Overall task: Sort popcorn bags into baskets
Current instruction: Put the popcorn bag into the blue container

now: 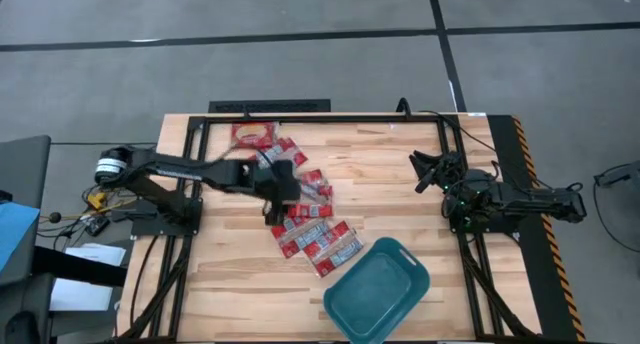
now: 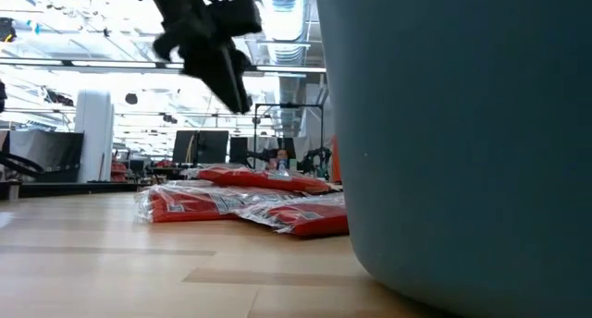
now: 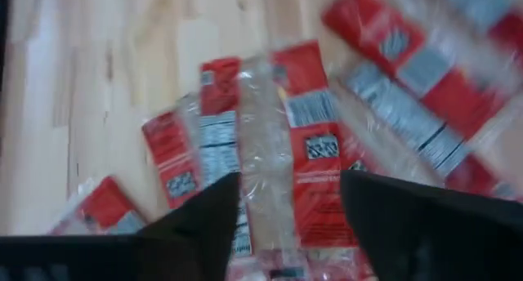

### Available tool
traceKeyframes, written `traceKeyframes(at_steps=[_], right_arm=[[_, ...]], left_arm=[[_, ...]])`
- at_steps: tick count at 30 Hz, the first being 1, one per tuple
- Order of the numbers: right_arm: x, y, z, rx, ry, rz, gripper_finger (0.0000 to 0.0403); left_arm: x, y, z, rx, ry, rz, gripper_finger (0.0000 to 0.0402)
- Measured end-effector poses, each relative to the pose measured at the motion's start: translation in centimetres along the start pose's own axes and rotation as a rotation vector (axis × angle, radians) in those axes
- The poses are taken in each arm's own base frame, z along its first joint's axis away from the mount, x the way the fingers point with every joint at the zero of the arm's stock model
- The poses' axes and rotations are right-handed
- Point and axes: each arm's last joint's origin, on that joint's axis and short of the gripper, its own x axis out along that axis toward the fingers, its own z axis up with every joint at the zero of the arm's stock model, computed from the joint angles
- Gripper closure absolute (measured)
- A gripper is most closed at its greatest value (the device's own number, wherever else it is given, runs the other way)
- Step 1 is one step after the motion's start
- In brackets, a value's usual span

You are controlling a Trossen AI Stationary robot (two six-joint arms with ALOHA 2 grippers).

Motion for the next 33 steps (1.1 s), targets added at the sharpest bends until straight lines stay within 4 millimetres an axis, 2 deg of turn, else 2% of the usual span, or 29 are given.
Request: traceKeyframes(at_steps=[3, 6, 9, 13, 17, 26, 29, 33], right_arm=[[0.1, 0.0, -0.1, -0.008, 0.010, -0.006, 0.0243], [0.1, 0.0, -0.2, -0.009, 0.011, -0.008, 0.0238], [0.1, 0.0, -0.2, -0.011, 0.014, -0.007, 0.0236], [0.1, 0.0, -0.2, -0.011, 0.013, -0.008, 0.0239], [0.1, 0.0, -0.2, -0.011, 0.014, -0.007, 0.0243], [0.1, 0.0, -0.2, -0.012, 0.014, -0.008, 0.0242], [0.1, 0.0, -0.2, -0.011, 0.015, -0.008, 0.0241], [0.1, 0.0, -0.2, 0.001, 0.014, -0.008, 0.0246]], left_arm=[[2.3, -1.2, -0.2, 0.101, 0.083, 0.090, 0.0122], [4.0, -1.8, -0.3, 0.094, 0.117, 0.106, 0.0086], [4.7, -2.0, -0.4, 0.043, 0.102, 0.038, 0.0070], [4.8, -1.7, -0.5, 0.026, 0.107, 0.032, 0.0070], [4.9, -1.3, -0.7, 0.033, 0.119, 0.054, 0.0078], [8.7, -1.4, -2.7, 0.027, 0.257, -0.001, 0.0115], [9.1, -1.3, -2.8, 0.006, 0.263, 0.013, 0.0147], [8.8, -1.2, -2.7, -0.001, 0.266, 0.047, 0.0220]])
